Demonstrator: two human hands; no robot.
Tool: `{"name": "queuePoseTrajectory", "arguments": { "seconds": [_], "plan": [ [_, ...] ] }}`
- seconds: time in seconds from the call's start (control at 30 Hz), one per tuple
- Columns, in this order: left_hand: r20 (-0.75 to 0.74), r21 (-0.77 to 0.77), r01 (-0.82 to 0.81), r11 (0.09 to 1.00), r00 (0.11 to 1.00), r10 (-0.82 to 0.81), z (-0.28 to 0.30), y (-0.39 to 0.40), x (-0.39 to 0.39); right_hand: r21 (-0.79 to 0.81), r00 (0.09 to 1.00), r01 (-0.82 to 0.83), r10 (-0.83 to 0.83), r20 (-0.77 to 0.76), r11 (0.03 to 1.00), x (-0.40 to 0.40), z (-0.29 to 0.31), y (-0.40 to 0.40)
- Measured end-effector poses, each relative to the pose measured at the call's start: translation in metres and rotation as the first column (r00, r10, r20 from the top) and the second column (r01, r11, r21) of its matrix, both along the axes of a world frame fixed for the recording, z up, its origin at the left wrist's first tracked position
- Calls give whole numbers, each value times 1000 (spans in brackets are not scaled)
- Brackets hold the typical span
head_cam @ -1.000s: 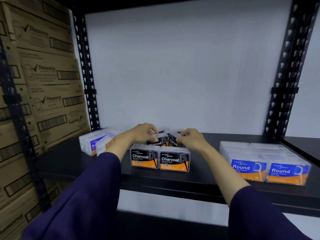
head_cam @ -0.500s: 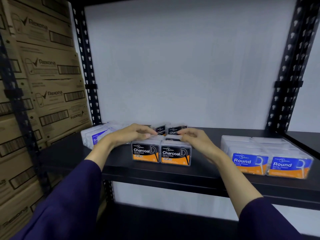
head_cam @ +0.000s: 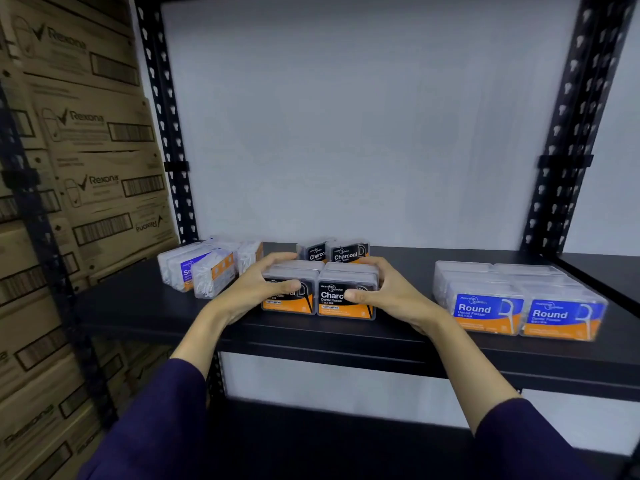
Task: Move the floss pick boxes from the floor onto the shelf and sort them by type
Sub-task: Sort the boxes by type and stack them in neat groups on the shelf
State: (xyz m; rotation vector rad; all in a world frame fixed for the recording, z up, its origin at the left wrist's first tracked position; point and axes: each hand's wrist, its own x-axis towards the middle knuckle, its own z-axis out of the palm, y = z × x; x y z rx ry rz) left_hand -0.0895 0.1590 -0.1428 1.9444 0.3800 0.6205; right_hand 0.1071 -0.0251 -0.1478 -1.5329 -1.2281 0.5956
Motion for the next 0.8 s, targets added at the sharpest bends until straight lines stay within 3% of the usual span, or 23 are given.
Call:
{"name": "queuePoseTrajectory", "arguments": {
  "seconds": [0.63, 0.8],
  "plan": [
    [35, -81, 13, 997, 999, -10, 4, 1, -3, -16, 996, -62, 63, 69, 998, 0, -4, 0],
    [16, 117, -74, 990, 997, 73, 39, 2, 10, -4, 998, -49, 49, 41, 999, -1, -3, 0]
  ]
}}
